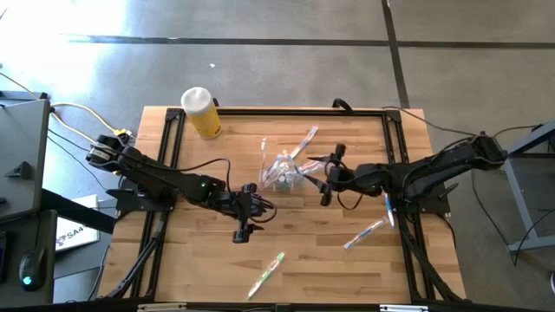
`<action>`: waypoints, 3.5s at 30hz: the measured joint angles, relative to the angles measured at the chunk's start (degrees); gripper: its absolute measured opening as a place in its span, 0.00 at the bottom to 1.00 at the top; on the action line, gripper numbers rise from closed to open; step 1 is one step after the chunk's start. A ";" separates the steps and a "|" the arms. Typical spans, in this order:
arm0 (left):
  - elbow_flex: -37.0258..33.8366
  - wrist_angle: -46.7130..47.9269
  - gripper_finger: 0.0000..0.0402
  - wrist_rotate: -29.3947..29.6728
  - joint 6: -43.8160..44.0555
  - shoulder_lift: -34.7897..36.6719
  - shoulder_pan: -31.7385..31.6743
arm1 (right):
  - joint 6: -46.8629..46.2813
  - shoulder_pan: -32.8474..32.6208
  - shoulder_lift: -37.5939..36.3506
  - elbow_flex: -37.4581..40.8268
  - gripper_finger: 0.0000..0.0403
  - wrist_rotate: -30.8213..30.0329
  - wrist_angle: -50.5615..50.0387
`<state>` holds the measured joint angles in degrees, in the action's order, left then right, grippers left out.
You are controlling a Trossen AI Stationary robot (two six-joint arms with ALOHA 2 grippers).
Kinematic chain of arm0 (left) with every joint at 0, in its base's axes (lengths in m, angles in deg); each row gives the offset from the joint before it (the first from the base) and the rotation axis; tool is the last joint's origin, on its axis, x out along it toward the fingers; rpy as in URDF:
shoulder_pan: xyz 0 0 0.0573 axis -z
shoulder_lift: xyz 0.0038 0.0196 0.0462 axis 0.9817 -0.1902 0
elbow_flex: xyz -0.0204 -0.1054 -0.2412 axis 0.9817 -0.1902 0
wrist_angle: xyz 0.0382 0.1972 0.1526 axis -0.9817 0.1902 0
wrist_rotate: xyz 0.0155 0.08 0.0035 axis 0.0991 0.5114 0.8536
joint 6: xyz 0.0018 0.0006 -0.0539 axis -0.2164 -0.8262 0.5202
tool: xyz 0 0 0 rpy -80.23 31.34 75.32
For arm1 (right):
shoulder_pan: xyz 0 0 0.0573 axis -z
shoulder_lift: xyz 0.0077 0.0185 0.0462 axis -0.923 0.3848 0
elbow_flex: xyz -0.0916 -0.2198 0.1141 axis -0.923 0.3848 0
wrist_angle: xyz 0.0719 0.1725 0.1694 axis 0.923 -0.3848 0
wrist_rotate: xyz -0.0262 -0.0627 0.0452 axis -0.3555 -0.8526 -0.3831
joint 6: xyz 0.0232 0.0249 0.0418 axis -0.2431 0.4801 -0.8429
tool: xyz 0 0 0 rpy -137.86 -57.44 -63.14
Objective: Pick & Place toothbrushing station
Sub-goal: Put the green toothbrush into the transparent organizer
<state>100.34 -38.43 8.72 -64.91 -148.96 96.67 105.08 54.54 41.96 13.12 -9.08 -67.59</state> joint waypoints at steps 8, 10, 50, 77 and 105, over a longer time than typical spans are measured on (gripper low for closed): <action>0.00 0.02 0.66 -0.01 0.44 0.00 0.02 | 9.03 -9.15 -2.60 0.00 0.58 -8.07 5.12; 0.00 0.00 0.66 -0.06 0.89 0.00 0.00 | 9.63 -11.78 -2.60 0.00 0.58 -9.57 5.65; 21.11 -6.33 0.66 25.08 35.12 -31.79 22.18 | -16.04 -32.45 4.12 0.04 0.59 -0.85 5.33; 41.57 19.97 0.31 28.63 39.75 -42.69 22.48 | -17.24 -43.90 6.10 0.04 0.59 3.36 11.18; 31.88 12.47 0.31 23.22 52.40 -42.56 19.86 | -19.81 -44.45 10.05 0.04 0.59 3.36 11.22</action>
<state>132.22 -25.96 31.94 -12.51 -191.51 116.53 85.27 10.09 52.01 13.16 -5.72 -56.37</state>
